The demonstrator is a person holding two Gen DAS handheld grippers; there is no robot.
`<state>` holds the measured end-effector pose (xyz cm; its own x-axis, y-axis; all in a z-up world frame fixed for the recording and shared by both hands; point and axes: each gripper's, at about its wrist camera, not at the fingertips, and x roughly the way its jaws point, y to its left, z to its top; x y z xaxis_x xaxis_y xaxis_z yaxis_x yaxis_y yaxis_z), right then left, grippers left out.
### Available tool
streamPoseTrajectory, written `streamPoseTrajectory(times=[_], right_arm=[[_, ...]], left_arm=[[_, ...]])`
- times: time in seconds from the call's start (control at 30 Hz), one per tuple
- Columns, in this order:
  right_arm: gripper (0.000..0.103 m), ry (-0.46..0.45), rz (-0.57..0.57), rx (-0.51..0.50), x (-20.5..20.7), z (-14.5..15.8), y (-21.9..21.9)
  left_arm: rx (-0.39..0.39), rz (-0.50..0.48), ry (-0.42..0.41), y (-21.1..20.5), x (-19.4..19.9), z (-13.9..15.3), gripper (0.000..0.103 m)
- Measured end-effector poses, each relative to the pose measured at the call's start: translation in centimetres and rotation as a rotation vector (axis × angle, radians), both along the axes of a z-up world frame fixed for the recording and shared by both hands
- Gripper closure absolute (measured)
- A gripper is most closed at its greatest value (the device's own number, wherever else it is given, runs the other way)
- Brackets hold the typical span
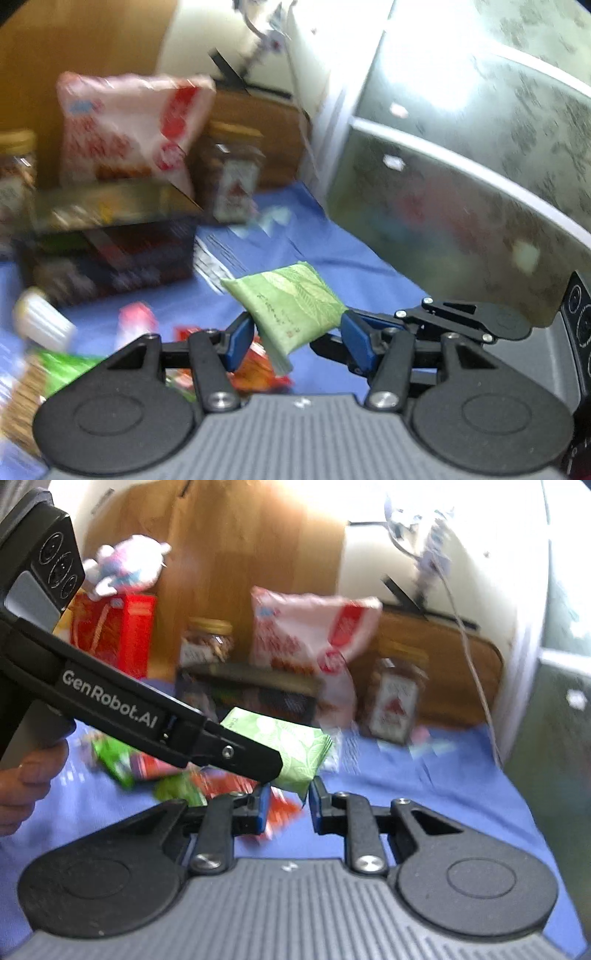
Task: Organize snacks
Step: 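Lift the green packet with the left tool and drop it into the tin box, then grasp the white cup with the left tool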
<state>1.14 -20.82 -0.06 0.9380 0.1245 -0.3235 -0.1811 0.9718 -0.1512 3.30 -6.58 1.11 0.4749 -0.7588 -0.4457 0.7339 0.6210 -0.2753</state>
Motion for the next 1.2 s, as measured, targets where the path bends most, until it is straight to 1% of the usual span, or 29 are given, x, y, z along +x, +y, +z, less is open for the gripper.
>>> streamPoseTrajectory(times=[0.13,0.27,0.37,0.4,0.47,0.5,0.57,0.6,0.7,0.8,0.9,0.93,1.03,1.07,1.13,1.2], right_arm=[[0.078,-0.035,0.081,-0.008,3.9,1.9,1.8],[0.078,-0.052,0.123,-0.048,8.7,3.4,3.2],[0.078,-0.013,0.132,-0.011,13.2,4.0,3.0],[0.075,0.005,0.134,0.005,14.7,4.0,2.9],[0.074,0.051,0.142,0.016,16.7,3.8,3.1],[0.073,0.068,0.145,0.024,17.5,3.5,3.2],[0.071,0.09,0.14,0.034,17.7,3.1,3.2],[0.07,0.091,0.133,0.042,17.3,3.0,3.0],[0.065,0.095,0.137,0.088,15.6,2.7,2.4],[0.065,0.141,0.174,0.168,13.6,2.0,2.2],[0.064,0.204,0.243,0.199,13.2,1.2,3.7],[0.059,0.229,0.271,0.202,13.5,1.0,4.4],[0.052,0.299,0.318,0.182,15.1,0.6,6.8],[0.052,0.331,0.337,0.175,16.0,0.4,7.6],[0.051,0.382,0.336,0.172,17.3,-0.1,8.4],[0.051,0.428,0.333,0.154,18.5,-0.7,9.4]], left_arm=[[-0.013,0.098,-0.01,2.6,3.0,2.1,0.051],[-0.001,0.167,0.004,3.6,7.9,3.8,0.051],[0.009,0.216,0.026,3.7,11.6,4.2,0.051],[0.015,0.229,0.029,3.7,12.7,4.1,0.051],[0.032,0.27,0.049,3.7,15.1,3.7,0.047],[0.047,0.293,0.061,3.6,16.1,3.4,0.047],[0.074,0.329,0.08,3.8,17.4,2.8,0.047],[0.078,0.337,0.089,4.1,17.6,2.6,0.047],[0.042,0.332,0.087,5.9,16.6,2.5,0.047],[0.015,0.331,0.079,8.1,14.7,2.7,0.047],[0.021,0.352,0.099,9.8,13.2,1.9,0.047],[0.023,0.364,0.116,10.3,13.0,1.6,0.047],[0.027,0.403,0.198,11.6,13.1,0.1,0.047],[0.021,0.411,0.229,12.0,13.1,-0.5,0.047],[0.014,0.417,0.271,12.5,13.0,-1.4,0.047],[0.019,0.417,0.289,12.5,13.0,-2.2,0.047]])
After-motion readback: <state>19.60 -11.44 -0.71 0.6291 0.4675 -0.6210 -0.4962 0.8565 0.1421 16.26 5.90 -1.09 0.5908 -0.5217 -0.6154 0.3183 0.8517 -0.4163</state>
